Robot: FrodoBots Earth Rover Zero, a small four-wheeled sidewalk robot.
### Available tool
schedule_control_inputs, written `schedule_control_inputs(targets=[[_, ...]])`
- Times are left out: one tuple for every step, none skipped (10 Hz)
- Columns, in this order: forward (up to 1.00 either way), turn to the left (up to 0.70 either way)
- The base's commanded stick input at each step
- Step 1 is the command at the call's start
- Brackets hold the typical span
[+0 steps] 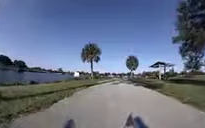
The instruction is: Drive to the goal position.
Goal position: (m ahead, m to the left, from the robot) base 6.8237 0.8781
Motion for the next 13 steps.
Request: schedule_control_inputs(targets=[[0.85,0.0],[0.85,0.0],[0.85,0.0],[0.85,0.0],[0.85,0.0],[0.85,0.0],[0.85,0.0],[0.85,0.0],[0.85,0.0],[0.85,0.0],[0.85,0.0],[0.85,0.0],[0.85,0.0]])
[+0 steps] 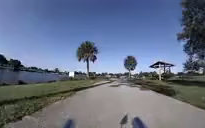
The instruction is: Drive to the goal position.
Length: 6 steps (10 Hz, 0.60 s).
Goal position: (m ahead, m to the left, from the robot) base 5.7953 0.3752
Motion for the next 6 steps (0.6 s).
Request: schedule_control_inputs(targets=[[0.85,0.0],[0.85,0.0],[0.85,0.0],[0.85,0.0],[0.85,0.0],[0.85,0.0]])
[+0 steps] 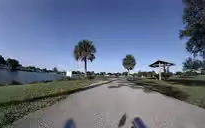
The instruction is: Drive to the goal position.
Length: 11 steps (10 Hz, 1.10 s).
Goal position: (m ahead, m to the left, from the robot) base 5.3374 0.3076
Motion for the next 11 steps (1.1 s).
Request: schedule_control_inputs(targets=[[0.85,0.0],[0.85,0.0],[0.85,0.0],[0.85,0.0],[0.85,0.0],[0.85,0.0],[0.85,0.0],[0.85,0.0],[0.85,0.0],[0.85,0.0],[0.85,0.0]])
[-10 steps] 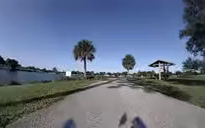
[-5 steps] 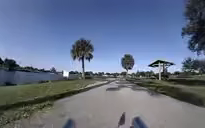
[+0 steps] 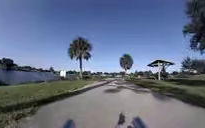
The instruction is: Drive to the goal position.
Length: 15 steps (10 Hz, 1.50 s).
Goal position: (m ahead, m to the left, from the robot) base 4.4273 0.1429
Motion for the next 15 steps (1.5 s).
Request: schedule_control_inputs(targets=[[0.85,0.0],[0.85,0.0],[0.85,0.0],[0.85,0.0],[0.85,0.0],[0.85,0.0],[0.85,0.0],[0.85,0.0],[0.85,0.0],[0.85,0.0],[0.85,0.0],[0.85,0.0],[0.85,0.0],[0.85,0.0],[0.85,0.0]])
